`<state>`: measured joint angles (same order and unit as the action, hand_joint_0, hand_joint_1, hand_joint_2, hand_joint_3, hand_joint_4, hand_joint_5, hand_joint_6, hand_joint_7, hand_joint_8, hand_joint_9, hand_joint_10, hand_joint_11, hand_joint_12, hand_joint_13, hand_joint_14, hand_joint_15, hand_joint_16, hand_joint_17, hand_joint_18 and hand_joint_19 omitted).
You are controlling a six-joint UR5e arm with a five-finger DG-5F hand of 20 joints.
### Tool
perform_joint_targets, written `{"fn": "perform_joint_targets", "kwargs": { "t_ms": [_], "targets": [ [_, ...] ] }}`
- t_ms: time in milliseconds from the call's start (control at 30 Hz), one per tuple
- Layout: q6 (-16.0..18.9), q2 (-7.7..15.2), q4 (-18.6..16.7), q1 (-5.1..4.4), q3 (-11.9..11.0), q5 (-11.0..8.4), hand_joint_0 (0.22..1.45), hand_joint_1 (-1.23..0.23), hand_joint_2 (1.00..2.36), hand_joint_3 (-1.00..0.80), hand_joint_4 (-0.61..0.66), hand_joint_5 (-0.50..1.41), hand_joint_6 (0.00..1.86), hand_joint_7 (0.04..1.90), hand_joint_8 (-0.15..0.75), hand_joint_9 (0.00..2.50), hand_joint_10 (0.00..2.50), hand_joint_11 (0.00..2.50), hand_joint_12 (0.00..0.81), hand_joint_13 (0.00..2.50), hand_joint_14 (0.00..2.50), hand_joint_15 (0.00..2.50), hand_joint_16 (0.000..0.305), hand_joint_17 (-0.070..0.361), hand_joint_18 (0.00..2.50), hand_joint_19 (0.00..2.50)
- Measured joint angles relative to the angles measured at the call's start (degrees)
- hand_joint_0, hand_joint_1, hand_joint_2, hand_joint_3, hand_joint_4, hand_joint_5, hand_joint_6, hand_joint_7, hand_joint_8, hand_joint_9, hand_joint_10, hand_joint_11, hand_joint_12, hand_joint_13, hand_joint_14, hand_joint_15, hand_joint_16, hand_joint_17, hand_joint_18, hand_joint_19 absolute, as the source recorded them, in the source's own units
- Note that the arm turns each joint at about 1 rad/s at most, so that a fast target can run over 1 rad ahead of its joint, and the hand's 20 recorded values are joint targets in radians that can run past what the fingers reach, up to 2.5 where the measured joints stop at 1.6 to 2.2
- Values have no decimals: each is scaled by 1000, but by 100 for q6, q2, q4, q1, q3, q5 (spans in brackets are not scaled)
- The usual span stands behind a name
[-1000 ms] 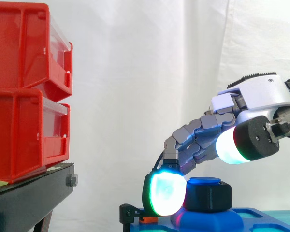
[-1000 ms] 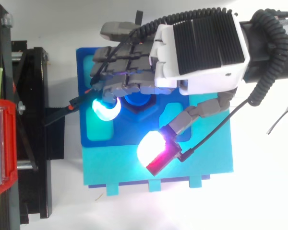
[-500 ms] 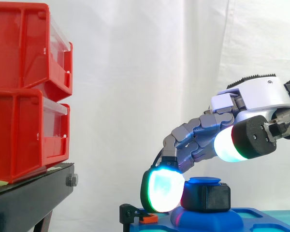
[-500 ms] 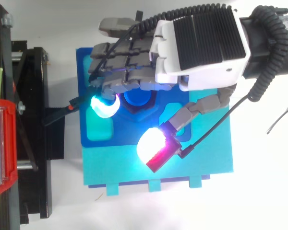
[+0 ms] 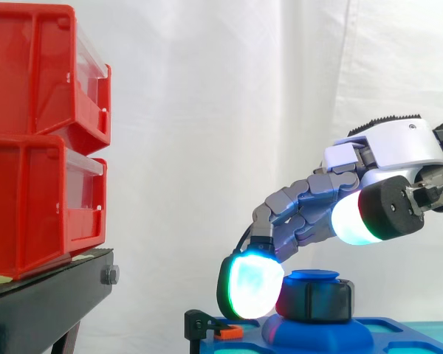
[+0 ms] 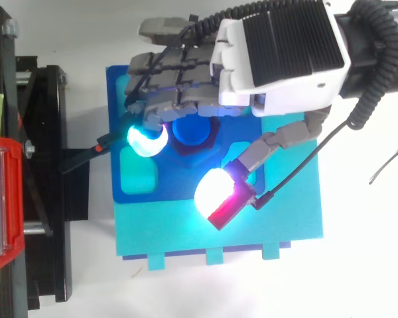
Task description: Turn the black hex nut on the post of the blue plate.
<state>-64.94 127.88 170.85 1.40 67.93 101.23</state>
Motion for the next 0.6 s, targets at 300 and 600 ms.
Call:
{"fn": "perform_joint_targets", "kwargs": {
  "t_ms": [300, 600],
  "targets": [
    [-8, 0, -12, 75, 1, 84, 492, -342, 1000, -500, 217, -184, 503, 872, 279, 393, 0, 47, 377, 254, 0, 0, 54, 121, 12, 70],
    [-11, 0, -37, 117, -1, 116, 493, -342, 1000, -500, 217, -184, 503, 873, 280, 392, 2, 45, 378, 257, 0, 0, 54, 121, 12, 78]
  ]
}}
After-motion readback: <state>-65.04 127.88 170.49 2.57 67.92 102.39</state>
